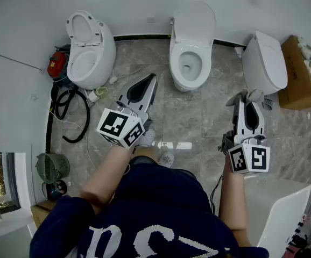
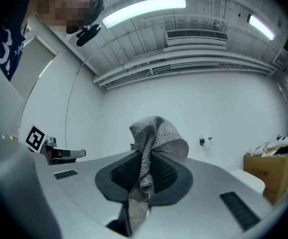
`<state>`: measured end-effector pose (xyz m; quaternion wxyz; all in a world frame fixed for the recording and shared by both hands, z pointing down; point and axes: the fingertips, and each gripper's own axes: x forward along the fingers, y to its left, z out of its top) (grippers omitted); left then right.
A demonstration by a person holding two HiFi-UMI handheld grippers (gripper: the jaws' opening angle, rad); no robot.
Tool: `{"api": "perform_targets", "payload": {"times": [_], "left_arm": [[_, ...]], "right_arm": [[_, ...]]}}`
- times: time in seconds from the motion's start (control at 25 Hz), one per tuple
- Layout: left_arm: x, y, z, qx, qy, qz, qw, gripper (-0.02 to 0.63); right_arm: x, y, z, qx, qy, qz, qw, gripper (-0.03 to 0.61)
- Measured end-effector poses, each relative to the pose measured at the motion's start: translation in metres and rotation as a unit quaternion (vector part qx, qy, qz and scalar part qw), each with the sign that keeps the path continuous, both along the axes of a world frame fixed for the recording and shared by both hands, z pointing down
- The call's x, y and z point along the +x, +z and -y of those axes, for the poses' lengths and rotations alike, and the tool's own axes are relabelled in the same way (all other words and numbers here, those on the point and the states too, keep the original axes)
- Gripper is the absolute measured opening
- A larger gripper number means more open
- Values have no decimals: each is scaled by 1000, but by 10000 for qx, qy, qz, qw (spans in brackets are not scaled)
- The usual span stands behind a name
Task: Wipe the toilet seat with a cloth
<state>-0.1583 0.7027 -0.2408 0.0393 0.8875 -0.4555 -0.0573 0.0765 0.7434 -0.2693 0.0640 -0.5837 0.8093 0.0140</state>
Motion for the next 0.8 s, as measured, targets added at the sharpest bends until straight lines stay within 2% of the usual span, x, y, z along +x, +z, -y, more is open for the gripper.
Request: {"api": "perform_targets", "payload": {"times": [0.16, 0.32, 0.48, 0.8], "left_arm": [[2, 0, 5, 24, -20, 22, 10000, 20], [1, -2, 12, 44, -24, 48, 10000, 20], [-2, -2, 24, 36, -24, 58, 10000, 20], [-2, 10, 92, -59, 7, 13, 10000, 20]], "right_arm": [[3, -3, 3, 56, 26, -14, 10000, 58], [7, -9, 7, 147, 23, 282, 9995, 59], [7, -8, 18, 127, 23, 348, 9993, 60], [0, 1, 81, 34, -37, 382, 9993, 60]]}}
